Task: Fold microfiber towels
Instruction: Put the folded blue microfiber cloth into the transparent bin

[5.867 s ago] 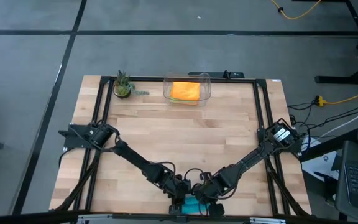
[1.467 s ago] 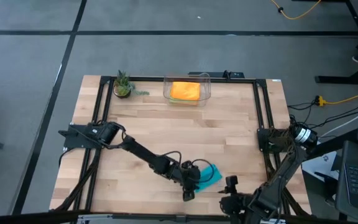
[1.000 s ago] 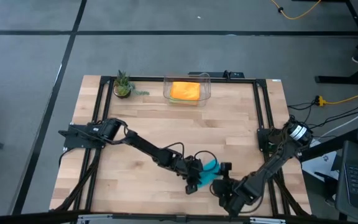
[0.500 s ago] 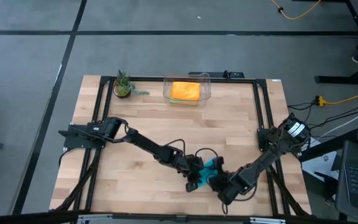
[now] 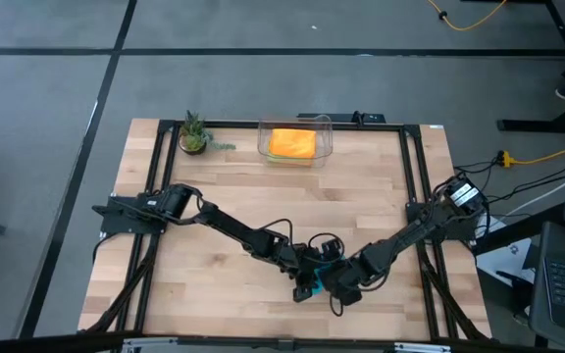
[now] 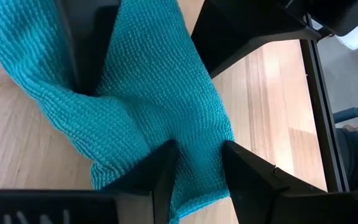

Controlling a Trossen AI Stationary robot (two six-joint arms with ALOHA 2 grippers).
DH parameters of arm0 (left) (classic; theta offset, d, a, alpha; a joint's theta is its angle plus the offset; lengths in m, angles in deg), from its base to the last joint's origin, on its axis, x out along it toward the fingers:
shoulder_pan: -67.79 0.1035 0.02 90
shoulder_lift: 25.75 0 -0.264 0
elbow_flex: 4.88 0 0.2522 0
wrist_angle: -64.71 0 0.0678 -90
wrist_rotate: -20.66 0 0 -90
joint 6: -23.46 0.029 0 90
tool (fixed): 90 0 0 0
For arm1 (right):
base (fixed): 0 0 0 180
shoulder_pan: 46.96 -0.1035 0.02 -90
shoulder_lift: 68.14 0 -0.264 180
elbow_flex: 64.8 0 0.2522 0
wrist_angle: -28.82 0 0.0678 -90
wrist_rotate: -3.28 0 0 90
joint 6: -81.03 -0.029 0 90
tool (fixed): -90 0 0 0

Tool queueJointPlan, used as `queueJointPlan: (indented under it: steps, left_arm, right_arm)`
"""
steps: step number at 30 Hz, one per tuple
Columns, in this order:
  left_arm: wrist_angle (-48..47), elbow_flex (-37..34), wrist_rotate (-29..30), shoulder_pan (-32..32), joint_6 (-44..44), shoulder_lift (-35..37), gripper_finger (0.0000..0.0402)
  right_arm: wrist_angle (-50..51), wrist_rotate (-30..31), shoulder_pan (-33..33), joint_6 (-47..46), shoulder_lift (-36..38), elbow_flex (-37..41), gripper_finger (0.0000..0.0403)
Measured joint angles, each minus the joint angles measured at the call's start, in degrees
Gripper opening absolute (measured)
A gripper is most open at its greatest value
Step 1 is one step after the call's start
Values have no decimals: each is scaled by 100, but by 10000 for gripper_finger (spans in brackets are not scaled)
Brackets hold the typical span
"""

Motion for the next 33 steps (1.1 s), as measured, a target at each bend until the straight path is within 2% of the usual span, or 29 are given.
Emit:
queueJointPlan:
  steps: [6,13,18,21,26,29,33]
  left_arm:
    - [-6,0,112,4,-44,0,131]
    - [-37,2,110,28,-65,0,131]
    - [-185,-20,-40,76,-148,211,131]
    - [-267,-22,-67,97,106,484,131]
    - [-1372,-11,-36,111,313,1166,131]
    - [-2201,-11,201,37,434,1612,131]
    - [-3129,-9,506,-119,428,2215,131]
  right_arm:
    - [24,-220,13,-428,-2,0,232]
    - [60,-187,-68,-877,-9,0,153]
    - [95,-131,-63,-880,-11,2,77]
    - [107,-82,-63,-895,-11,4,28]
    - [118,108,-79,-1182,-17,4,25]
    - [121,149,-79,-1208,-17,4,25]
    - [232,517,-44,-1396,-28,11,25]
